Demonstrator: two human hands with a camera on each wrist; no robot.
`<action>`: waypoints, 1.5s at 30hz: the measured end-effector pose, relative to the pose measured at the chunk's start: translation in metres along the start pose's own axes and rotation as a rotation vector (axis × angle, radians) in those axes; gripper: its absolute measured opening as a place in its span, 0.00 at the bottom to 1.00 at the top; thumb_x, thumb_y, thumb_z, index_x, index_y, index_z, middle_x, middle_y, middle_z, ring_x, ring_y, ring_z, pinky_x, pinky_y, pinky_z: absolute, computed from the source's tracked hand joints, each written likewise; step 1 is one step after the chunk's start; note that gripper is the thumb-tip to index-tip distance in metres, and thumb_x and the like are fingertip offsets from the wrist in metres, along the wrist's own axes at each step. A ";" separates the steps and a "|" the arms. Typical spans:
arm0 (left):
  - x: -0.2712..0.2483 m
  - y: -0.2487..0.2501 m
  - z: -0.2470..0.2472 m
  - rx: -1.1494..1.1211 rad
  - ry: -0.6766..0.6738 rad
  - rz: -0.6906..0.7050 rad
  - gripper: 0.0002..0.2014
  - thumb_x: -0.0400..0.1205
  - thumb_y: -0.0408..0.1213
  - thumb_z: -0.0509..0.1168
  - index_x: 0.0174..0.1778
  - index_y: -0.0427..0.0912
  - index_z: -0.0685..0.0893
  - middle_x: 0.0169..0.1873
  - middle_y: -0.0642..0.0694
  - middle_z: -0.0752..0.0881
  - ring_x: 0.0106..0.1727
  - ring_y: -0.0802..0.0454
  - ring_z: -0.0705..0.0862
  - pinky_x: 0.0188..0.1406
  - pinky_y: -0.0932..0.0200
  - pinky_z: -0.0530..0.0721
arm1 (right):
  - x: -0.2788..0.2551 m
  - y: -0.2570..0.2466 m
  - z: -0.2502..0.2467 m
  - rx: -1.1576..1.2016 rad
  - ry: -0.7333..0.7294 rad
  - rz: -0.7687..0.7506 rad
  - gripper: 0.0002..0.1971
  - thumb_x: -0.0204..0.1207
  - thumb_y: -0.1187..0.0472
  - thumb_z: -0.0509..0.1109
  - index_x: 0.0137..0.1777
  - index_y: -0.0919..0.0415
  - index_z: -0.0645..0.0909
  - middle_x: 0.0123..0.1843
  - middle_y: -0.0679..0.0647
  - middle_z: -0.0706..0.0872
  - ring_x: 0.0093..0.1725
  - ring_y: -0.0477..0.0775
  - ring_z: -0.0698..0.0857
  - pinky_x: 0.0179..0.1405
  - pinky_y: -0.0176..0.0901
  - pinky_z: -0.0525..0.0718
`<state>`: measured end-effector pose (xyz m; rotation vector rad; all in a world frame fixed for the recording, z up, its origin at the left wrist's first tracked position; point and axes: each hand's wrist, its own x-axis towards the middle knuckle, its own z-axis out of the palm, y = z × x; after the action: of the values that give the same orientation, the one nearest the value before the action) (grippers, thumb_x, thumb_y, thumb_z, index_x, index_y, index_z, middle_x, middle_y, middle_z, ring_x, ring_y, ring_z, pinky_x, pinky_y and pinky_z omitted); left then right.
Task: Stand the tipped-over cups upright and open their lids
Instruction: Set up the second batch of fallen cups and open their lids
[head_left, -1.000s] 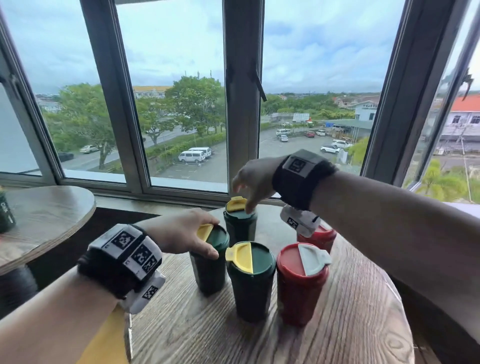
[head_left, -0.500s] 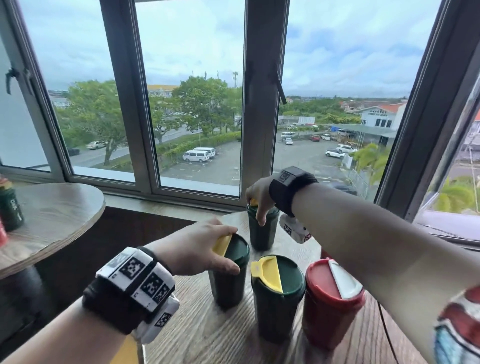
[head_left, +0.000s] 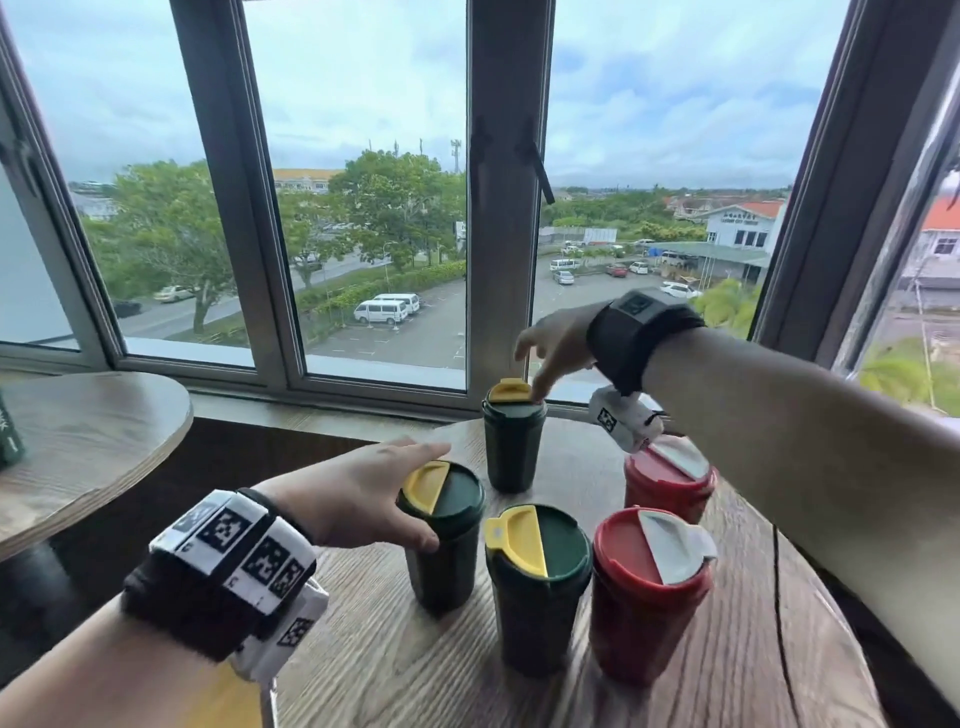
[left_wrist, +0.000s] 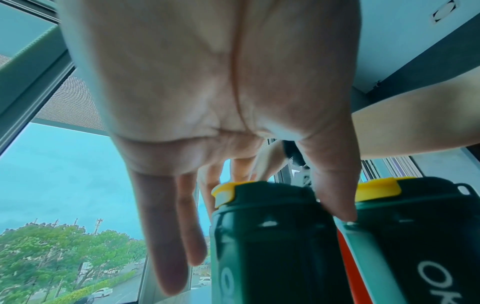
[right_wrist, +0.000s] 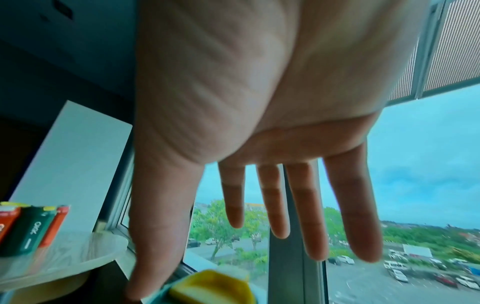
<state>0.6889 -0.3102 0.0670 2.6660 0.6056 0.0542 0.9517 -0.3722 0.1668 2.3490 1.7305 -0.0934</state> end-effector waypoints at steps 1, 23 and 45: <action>0.000 0.000 0.000 0.006 0.001 0.004 0.52 0.70 0.52 0.81 0.88 0.48 0.62 0.77 0.54 0.73 0.79 0.58 0.69 0.76 0.68 0.63 | -0.010 0.014 -0.003 0.052 -0.008 0.017 0.35 0.75 0.48 0.80 0.81 0.50 0.74 0.77 0.52 0.79 0.67 0.55 0.81 0.62 0.48 0.84; 0.057 0.030 0.012 -0.489 0.070 -0.265 0.19 0.86 0.50 0.65 0.71 0.45 0.81 0.62 0.40 0.85 0.51 0.39 0.92 0.42 0.49 0.93 | -0.088 0.118 0.109 0.926 -0.067 0.210 0.14 0.83 0.72 0.66 0.65 0.69 0.86 0.43 0.70 0.93 0.40 0.68 0.93 0.33 0.49 0.93; 0.068 0.055 0.030 -0.520 0.152 -0.319 0.14 0.83 0.39 0.69 0.53 0.29 0.87 0.46 0.28 0.87 0.33 0.35 0.91 0.46 0.35 0.93 | -0.090 0.067 0.104 1.007 -0.055 0.171 0.11 0.81 0.74 0.68 0.60 0.75 0.86 0.51 0.77 0.91 0.41 0.68 0.93 0.43 0.57 0.95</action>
<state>0.7770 -0.3381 0.0582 2.0543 0.9159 0.2840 0.9966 -0.4973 0.0913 3.0591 1.6475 -1.2397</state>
